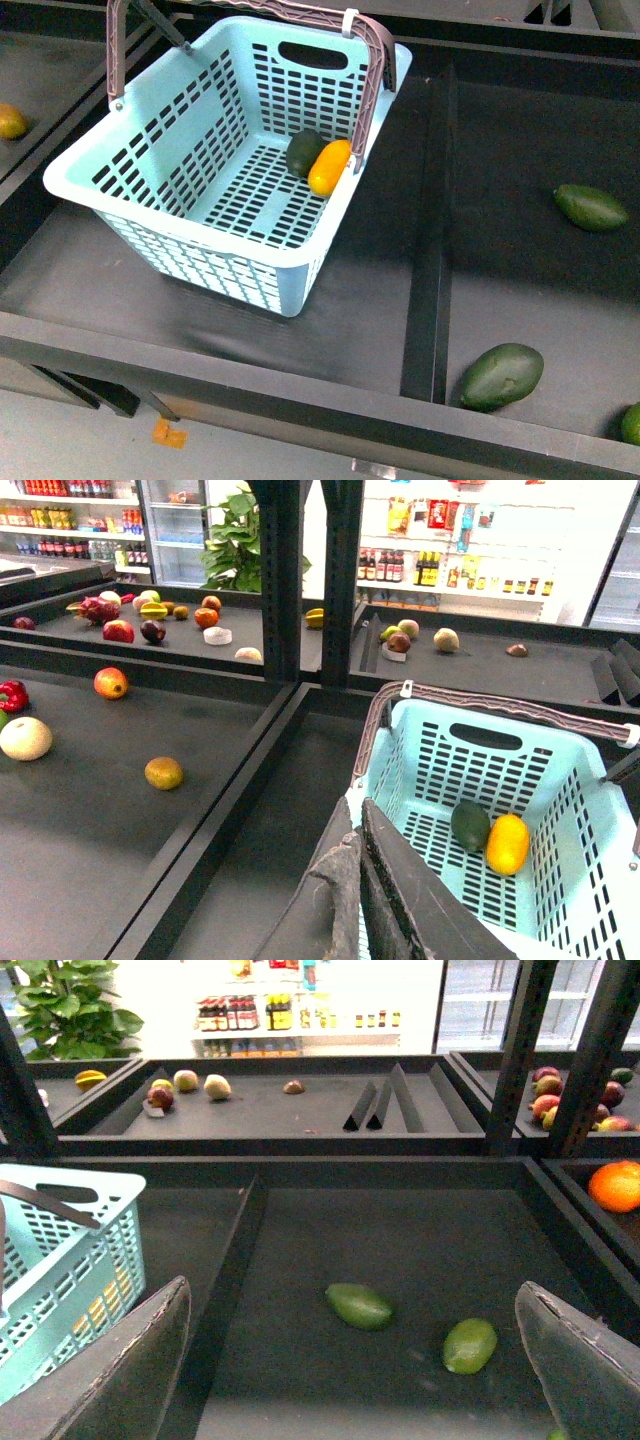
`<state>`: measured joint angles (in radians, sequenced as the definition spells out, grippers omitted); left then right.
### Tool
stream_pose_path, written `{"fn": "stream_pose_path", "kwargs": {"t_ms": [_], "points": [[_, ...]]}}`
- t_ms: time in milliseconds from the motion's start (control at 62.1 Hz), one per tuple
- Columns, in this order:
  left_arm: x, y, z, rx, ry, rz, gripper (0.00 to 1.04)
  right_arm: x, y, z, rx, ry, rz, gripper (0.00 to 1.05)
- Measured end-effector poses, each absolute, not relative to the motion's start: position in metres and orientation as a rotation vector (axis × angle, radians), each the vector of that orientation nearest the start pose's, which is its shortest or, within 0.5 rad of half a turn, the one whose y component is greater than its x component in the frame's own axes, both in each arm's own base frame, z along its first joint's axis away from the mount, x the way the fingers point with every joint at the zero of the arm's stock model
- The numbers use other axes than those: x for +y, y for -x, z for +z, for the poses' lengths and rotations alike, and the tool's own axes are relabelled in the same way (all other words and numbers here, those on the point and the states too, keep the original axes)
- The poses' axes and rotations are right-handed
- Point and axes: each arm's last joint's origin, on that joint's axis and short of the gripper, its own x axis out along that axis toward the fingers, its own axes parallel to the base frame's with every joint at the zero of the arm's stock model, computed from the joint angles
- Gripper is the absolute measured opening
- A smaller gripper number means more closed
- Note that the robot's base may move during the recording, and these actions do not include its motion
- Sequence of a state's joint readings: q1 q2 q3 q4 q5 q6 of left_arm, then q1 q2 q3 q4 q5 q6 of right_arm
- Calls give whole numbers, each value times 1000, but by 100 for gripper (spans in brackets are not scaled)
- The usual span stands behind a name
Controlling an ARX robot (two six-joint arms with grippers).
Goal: Pick mango and avocado into basket
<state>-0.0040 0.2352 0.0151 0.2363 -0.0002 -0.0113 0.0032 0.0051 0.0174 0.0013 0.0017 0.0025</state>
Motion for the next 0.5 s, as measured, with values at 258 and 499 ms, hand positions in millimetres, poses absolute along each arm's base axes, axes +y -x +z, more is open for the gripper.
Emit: {"fn": "stream_pose_path", "kwargs": {"t_ms": [258, 499], "points": [[0, -102, 167, 17, 11, -3, 2, 0, -97, 169, -14, -3, 1, 96], [0, -97, 168, -10, 11, -3, 2, 0, -97, 169, -14, -3, 2, 96]]}}
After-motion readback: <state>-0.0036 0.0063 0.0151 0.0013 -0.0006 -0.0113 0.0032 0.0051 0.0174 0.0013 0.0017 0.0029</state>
